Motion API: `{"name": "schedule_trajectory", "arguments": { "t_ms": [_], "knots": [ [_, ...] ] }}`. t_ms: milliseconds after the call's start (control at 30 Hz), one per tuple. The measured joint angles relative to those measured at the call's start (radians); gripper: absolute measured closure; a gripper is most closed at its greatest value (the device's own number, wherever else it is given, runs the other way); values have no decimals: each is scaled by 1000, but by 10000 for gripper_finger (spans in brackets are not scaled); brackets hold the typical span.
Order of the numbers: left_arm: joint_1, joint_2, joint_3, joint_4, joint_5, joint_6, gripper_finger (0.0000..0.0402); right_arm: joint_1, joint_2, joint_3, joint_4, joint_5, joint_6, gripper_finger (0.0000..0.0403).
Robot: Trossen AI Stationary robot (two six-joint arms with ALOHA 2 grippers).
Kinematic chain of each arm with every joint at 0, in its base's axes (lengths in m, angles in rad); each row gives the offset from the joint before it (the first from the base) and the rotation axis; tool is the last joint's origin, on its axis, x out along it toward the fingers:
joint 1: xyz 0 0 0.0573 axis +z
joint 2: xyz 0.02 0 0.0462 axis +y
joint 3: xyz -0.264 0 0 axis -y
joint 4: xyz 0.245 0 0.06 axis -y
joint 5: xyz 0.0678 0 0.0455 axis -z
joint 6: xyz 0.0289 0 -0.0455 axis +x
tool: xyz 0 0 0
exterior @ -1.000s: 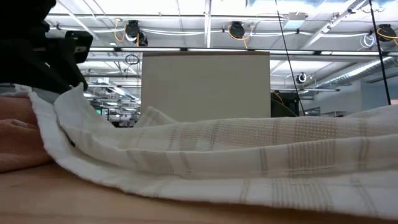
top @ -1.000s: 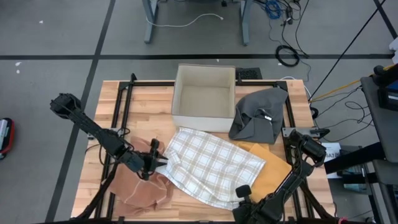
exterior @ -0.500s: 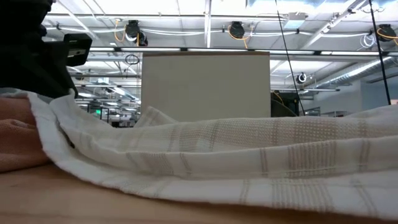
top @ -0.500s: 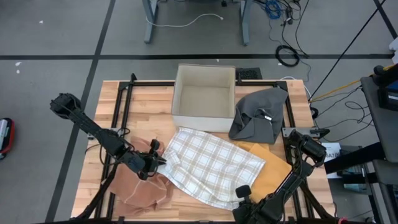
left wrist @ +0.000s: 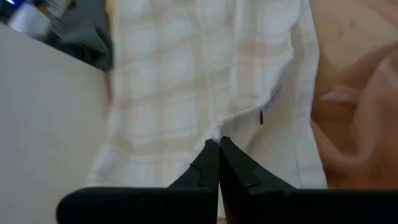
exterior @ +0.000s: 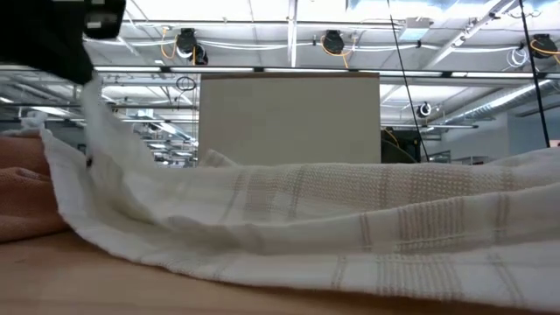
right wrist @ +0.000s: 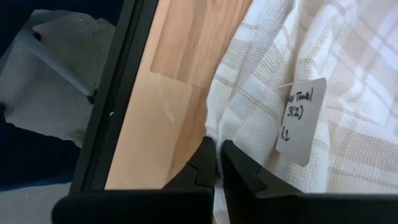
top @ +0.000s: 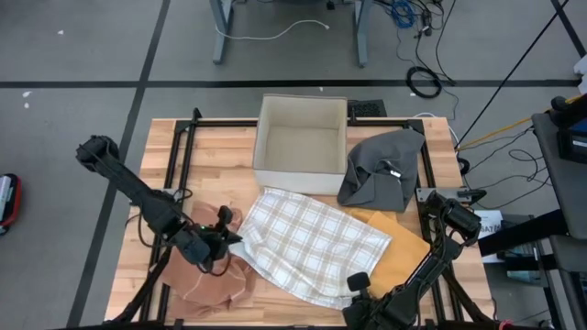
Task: Fold towel
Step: Fold the white patterned towel
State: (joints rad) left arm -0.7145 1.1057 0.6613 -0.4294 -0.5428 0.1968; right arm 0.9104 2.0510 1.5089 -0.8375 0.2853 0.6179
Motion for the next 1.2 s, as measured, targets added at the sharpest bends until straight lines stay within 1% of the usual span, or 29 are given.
{"name": "schedule_trajectory", "arguments": {
  "t_ms": [100, 133, 167, 233, 300, 500, 600, 700, 800, 967, 1100, 1200],
  "knots": [
    [-33, -1, 58, -136, -19, -46, 400, 0, 0, 0, 0, 1, 3, 399],
    [-40, -1, 63, -167, -11, -74, 401, 1, 0, 0, 0, 2, 6, 399],
    [-42, -1, 63, -175, 20, -80, 401, 1, 0, 0, 0, 2, 6, 399],
    [-43, 4, 60, -166, 62, -80, 401, 2, 0, 0, 0, 2, 6, 399],
    [-36, 26, 57, -161, 64, -80, 401, 2, 0, 0, 0, 2, 2, 399],
    [11, 156, 56, -163, 89, -80, 400, 1, -1, 0, 2, 3, 2, 399],
    [34, 222, 55, -162, 91, -92, 390, 1, -1, 0, 2, 2, 6, 399],
    [47, 255, 55, -162, 91, -141, 376, 1, -1, 0, 2, 2, 9, 399],
    [44, 254, 55, -161, 78, -180, 367, 1, -1, 0, 2, 2, 8, 399],
    [12, 219, 54, -165, 75, -223, 365, 1, -1, 0, 2, 2, 1, 399],
    [-20, 179, 54, -171, 74, -299, 363, 1, -1, 0, 2, 2, 2, 399],
    [-38, 160, 54, -191, 75, -368, 347, 1, -1, 0, 2, 2, 4, 399]
  ]
}}
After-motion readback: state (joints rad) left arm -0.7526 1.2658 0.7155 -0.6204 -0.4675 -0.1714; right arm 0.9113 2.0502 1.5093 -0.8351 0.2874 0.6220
